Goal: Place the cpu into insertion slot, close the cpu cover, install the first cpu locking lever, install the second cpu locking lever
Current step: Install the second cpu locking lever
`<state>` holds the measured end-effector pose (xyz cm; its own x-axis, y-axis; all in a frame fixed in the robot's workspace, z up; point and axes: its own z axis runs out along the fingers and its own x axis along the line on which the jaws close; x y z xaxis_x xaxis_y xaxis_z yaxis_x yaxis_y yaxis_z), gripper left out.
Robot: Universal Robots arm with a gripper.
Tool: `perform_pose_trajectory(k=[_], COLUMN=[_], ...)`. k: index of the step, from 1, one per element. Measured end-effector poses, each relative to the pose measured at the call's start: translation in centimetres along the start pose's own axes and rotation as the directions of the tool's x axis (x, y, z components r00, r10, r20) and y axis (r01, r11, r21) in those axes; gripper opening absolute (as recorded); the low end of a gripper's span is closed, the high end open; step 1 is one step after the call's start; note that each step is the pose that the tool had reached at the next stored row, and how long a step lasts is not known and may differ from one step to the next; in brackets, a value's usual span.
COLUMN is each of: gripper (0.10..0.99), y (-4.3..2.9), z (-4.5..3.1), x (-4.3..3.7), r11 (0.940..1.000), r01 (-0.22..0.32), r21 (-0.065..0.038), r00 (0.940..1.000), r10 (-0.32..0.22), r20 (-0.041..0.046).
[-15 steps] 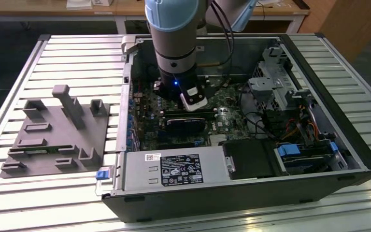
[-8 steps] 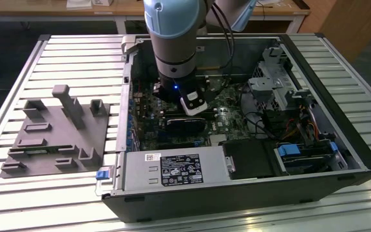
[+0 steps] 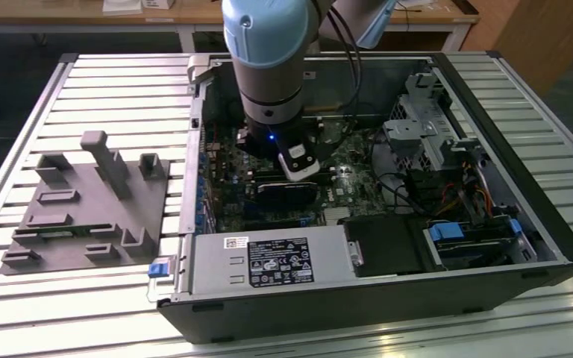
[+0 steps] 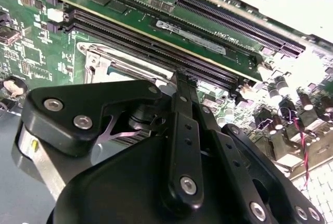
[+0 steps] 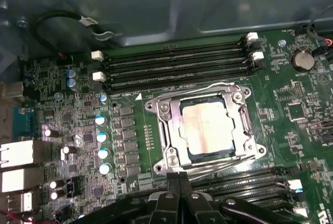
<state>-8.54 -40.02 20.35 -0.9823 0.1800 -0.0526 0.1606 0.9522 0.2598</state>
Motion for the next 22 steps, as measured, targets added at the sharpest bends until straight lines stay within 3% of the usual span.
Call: perform_pose_trajectory(k=[8, 22], gripper=[0.106, 0.106], y=[-0.16, -0.44], z=[0.38, 1.03], x=[0.22, 0.64], r11=[0.9996, 0.9985], r01=[0.0, 0.001], r21=[-0.029, -0.055], r00=[1.0, 0.9999], r10=[0.0, -0.002], r20=[-0.0056, -0.0108])
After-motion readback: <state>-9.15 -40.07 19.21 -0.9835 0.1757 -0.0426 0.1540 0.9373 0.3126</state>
